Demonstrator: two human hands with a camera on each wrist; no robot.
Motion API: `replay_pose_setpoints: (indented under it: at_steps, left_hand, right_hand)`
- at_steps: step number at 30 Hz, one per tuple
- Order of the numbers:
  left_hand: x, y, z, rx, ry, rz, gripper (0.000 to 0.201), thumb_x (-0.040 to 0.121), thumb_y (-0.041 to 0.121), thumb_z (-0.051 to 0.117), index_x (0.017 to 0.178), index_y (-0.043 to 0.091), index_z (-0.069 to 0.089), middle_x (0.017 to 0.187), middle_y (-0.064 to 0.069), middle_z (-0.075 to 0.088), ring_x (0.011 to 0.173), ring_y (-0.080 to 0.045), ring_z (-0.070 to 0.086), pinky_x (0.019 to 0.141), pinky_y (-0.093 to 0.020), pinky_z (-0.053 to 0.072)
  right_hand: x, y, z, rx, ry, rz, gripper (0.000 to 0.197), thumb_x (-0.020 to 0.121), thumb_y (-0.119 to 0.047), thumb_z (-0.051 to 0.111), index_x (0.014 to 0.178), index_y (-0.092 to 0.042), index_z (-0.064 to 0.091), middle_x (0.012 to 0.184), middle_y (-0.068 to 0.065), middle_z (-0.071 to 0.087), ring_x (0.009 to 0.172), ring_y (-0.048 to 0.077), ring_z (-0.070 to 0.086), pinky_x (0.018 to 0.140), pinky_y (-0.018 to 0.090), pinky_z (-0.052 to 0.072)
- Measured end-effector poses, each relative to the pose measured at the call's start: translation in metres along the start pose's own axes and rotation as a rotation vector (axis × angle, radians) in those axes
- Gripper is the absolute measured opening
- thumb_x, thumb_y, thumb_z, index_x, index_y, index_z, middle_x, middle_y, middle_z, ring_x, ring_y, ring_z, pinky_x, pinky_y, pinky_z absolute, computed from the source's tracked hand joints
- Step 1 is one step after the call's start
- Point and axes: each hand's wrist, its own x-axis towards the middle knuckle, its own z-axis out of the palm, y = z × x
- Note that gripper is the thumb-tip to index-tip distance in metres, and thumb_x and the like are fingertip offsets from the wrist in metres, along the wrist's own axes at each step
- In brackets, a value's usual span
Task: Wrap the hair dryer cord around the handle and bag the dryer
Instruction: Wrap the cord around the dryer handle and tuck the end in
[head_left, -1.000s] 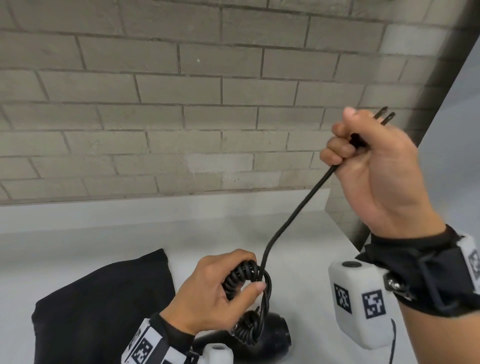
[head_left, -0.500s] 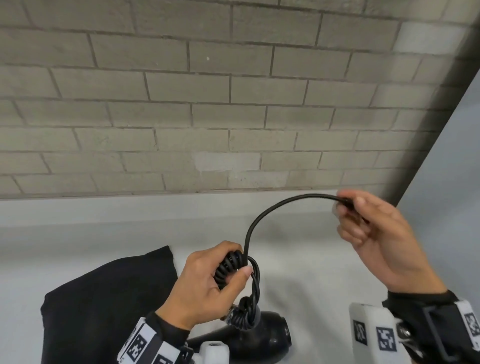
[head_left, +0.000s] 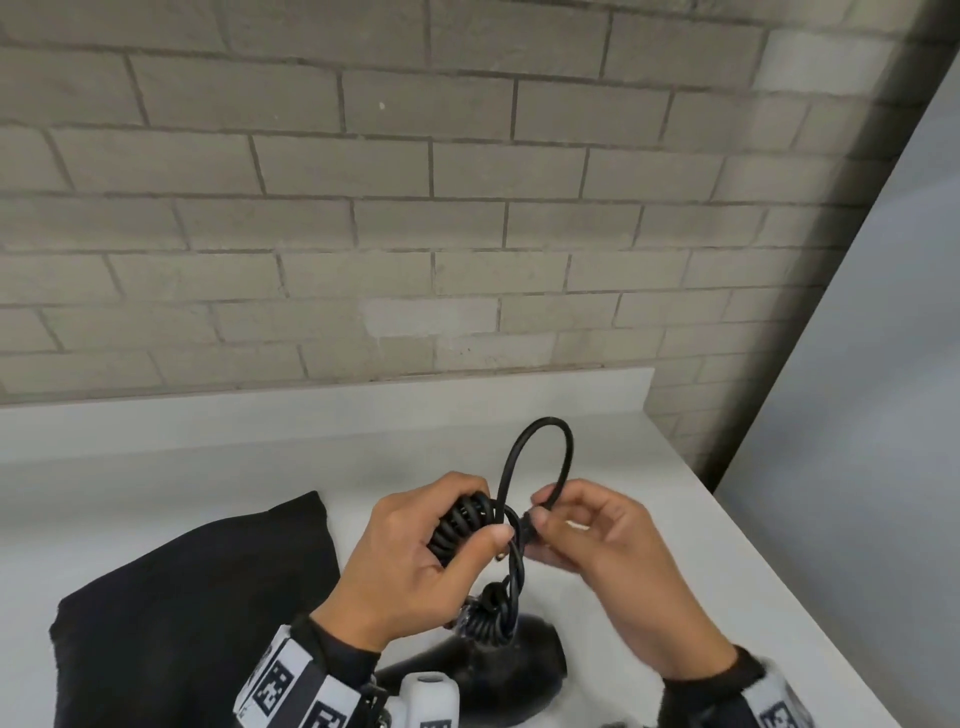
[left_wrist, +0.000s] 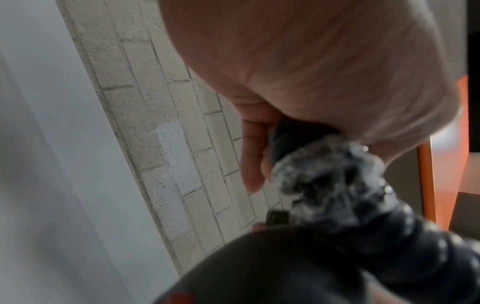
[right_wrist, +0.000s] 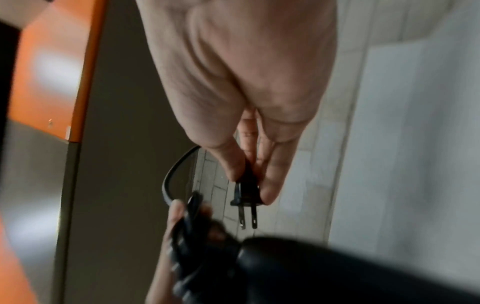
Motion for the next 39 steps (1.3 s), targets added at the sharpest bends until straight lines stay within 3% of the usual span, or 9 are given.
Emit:
replay_pose_setpoints:
  at_steps: [5, 14, 20, 22, 25, 28, 32, 35, 39]
  left_hand:
    - [-0.002, -0.002, -0.004, 0.064, 0.032, -0.041, 0.017, 0.09, 0.041, 0.064, 0.094, 0.025, 0.064, 0.065, 0.019, 0.056, 0.053, -0.002, 0.053, 0.053, -0.014, 0.043]
    - [-0.002, -0.003, -0.005, 0.033, 0.056, -0.083, 0.018, 0.088, 0.044, 0.067, 0.088, 0.026, 0.068, 0.062, 0.011, 0.057, 0.052, -0.011, 0.054, 0.052, -0.032, 0.048]
    - [-0.002, -0.006, -0.002, 0.106, 0.074, -0.105, 0.02, 0.089, 0.048, 0.065, 0.091, 0.029, 0.066, 0.064, 0.014, 0.058, 0.053, -0.009, 0.054, 0.054, -0.029, 0.049]
    - [-0.001, -0.004, -0.001, 0.114, 0.07, -0.091, 0.023, 0.089, 0.049, 0.063, 0.092, 0.027, 0.067, 0.065, 0.013, 0.059, 0.054, -0.009, 0.055, 0.053, -0.03, 0.049]
    - [-0.001, -0.002, 0.0, 0.107, 0.059, -0.066, 0.03, 0.091, 0.052, 0.059, 0.095, 0.023, 0.067, 0.064, 0.011, 0.059, 0.053, -0.01, 0.056, 0.051, -0.034, 0.05]
    - [-0.001, -0.001, 0.0, 0.105, 0.065, -0.049, 0.036, 0.093, 0.057, 0.053, 0.097, 0.023, 0.065, 0.065, 0.011, 0.058, 0.054, -0.009, 0.056, 0.051, -0.032, 0.049]
    - [-0.001, -0.002, -0.002, 0.138, 0.057, -0.041, 0.034, 0.093, 0.055, 0.055, 0.097, 0.022, 0.064, 0.065, 0.017, 0.054, 0.053, -0.006, 0.052, 0.05, -0.022, 0.046]
    - [-0.001, -0.004, -0.003, 0.169, 0.057, -0.041, 0.032, 0.093, 0.052, 0.056, 0.097, 0.021, 0.063, 0.065, 0.022, 0.048, 0.052, -0.003, 0.049, 0.052, -0.014, 0.041]
    - [-0.002, -0.006, -0.001, 0.08, 0.038, -0.076, 0.023, 0.092, 0.045, 0.06, 0.098, 0.023, 0.059, 0.066, 0.014, 0.059, 0.056, -0.011, 0.062, 0.052, -0.033, 0.052]
  right_hand:
    - [-0.01, 0.006, 0.028, 0.176, -0.14, 0.152, 0.017, 0.09, -0.001, 0.058, 0.104, 0.001, 0.068, 0.095, 0.023, 0.072, 0.083, 0.025, 0.069, 0.082, 0.037, 0.056]
    - [-0.02, 0.003, 0.034, 0.351, -0.204, 0.197, 0.029, 0.092, 0.005, 0.052, 0.12, 0.0, 0.06, 0.102, 0.029, 0.07, 0.085, 0.027, 0.07, 0.073, 0.03, 0.056]
    - [-0.038, -0.001, 0.036, 0.023, -0.22, 0.019, 0.067, 0.064, -0.001, 0.055, 0.119, -0.034, 0.035, 0.095, 0.007, 0.075, 0.079, 0.016, 0.069, 0.07, 0.026, 0.054]
    - [-0.046, 0.0, 0.042, -0.309, -0.227, -0.141, 0.061, 0.077, -0.006, 0.063, 0.115, -0.042, 0.032, 0.099, -0.005, 0.072, 0.087, 0.011, 0.068, 0.081, 0.025, 0.053]
    - [-0.049, 0.003, 0.042, -0.424, -0.139, -0.313, 0.037, 0.09, -0.012, 0.061, 0.103, -0.042, 0.045, 0.094, -0.012, 0.069, 0.082, 0.011, 0.067, 0.07, 0.023, 0.054]
    - [-0.044, 0.008, 0.039, -0.6, -0.079, -0.403, 0.021, 0.093, -0.031, 0.059, 0.101, -0.047, 0.048, 0.092, -0.015, 0.066, 0.078, 0.009, 0.062, 0.066, 0.028, 0.051]
    - [-0.044, -0.004, 0.032, -0.921, 0.107, -0.623, 0.015, 0.089, -0.053, 0.051, 0.104, -0.049, 0.051, 0.103, -0.027, 0.056, 0.097, -0.004, 0.053, 0.074, 0.024, 0.051]
    - [-0.043, -0.02, 0.027, -0.839, 0.126, -0.673, 0.016, 0.088, -0.052, 0.058, 0.101, -0.043, 0.056, 0.118, -0.025, 0.051, 0.103, 0.004, 0.055, 0.074, 0.019, 0.05]
    - [-0.043, -0.042, 0.022, -0.46, -0.068, -0.565, 0.007, 0.09, -0.031, 0.065, 0.095, -0.034, 0.061, 0.096, -0.014, 0.071, 0.096, 0.012, 0.068, 0.083, 0.025, 0.053]
